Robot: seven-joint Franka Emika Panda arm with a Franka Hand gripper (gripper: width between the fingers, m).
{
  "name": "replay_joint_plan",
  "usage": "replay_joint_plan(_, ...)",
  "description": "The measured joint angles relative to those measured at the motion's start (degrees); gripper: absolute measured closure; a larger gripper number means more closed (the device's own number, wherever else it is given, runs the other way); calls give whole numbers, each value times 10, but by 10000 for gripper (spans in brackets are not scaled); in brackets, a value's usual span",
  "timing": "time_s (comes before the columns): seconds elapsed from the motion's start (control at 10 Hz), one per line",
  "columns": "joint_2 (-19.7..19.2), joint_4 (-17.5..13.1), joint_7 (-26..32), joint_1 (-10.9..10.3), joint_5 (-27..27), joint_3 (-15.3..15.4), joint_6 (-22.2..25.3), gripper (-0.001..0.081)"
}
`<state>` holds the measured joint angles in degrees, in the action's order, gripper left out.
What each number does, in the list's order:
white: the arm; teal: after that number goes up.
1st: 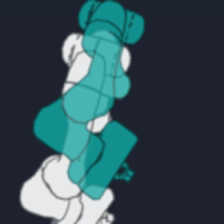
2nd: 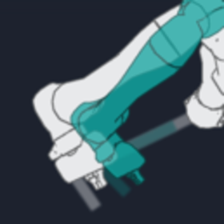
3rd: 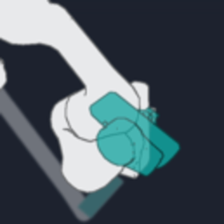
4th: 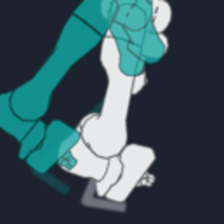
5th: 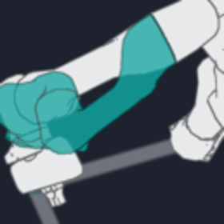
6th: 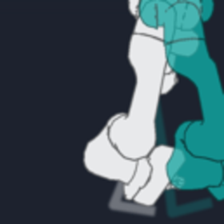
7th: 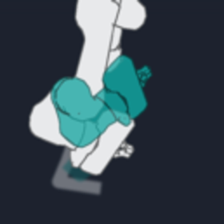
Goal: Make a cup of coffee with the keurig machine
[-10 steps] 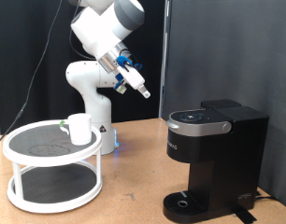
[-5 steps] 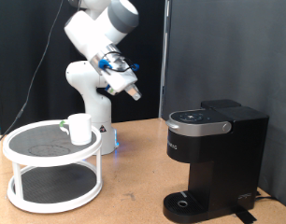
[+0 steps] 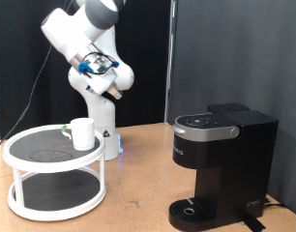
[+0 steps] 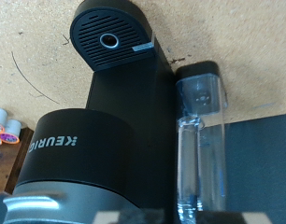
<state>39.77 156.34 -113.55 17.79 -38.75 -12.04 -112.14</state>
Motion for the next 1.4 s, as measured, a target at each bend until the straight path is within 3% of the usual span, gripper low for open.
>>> replay_joint_plan(0.4, 14, 7, 17, 9, 7, -20, 20, 806)
replay_joint_plan(0.8, 35, 12, 58, 56, 48, -80, 52, 806)
replay_joint_plan(1.1, 41, -7, 91, 85, 105, -137, 126, 806)
replay_joint_plan(1.4, 41, -19, 102, 103, 153, -166, 143, 806)
